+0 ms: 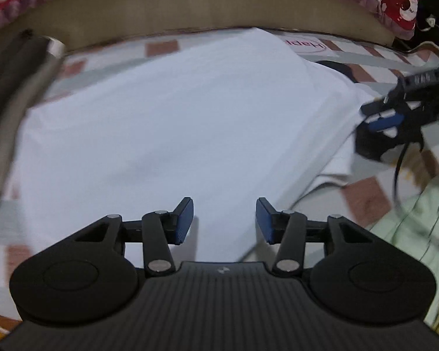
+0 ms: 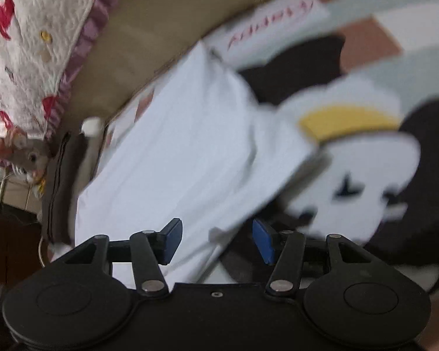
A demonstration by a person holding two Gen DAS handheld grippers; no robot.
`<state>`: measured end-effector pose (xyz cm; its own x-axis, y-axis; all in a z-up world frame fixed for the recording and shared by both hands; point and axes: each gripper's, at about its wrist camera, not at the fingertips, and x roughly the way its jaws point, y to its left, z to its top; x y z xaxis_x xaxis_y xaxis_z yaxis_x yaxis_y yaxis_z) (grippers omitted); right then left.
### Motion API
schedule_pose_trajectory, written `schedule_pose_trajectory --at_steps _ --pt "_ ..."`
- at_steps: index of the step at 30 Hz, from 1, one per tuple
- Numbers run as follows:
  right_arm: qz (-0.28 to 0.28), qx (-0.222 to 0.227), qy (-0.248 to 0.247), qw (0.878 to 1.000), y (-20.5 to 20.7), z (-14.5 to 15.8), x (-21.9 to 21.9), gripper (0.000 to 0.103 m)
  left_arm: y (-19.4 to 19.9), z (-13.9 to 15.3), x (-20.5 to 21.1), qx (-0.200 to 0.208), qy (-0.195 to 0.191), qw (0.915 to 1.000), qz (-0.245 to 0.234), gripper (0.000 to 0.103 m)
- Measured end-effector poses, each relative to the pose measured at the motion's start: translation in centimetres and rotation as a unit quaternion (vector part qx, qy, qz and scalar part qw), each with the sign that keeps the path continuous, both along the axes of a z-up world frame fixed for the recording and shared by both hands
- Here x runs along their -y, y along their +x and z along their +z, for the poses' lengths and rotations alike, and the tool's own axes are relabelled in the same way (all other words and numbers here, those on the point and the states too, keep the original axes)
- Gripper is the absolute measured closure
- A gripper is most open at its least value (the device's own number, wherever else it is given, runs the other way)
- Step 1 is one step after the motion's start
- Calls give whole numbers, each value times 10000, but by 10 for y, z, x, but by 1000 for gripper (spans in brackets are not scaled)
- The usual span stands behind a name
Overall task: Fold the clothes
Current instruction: 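Grasp the shirt sleeve with the right gripper and fold it over the body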
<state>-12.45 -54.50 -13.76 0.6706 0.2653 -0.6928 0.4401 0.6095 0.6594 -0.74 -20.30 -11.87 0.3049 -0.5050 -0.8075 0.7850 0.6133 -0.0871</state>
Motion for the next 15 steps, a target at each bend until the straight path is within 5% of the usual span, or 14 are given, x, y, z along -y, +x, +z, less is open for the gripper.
schedule_pose_trajectory --at_steps 6,15 --pt "-843 117 337 9958 -3 -18 -8 44 -2 -24 14 -172 406 9990 1 56" --pt "-1583 890 262 9830 14 -32 -24 37 4 -23 -2 -591 -49 9972 457 55"
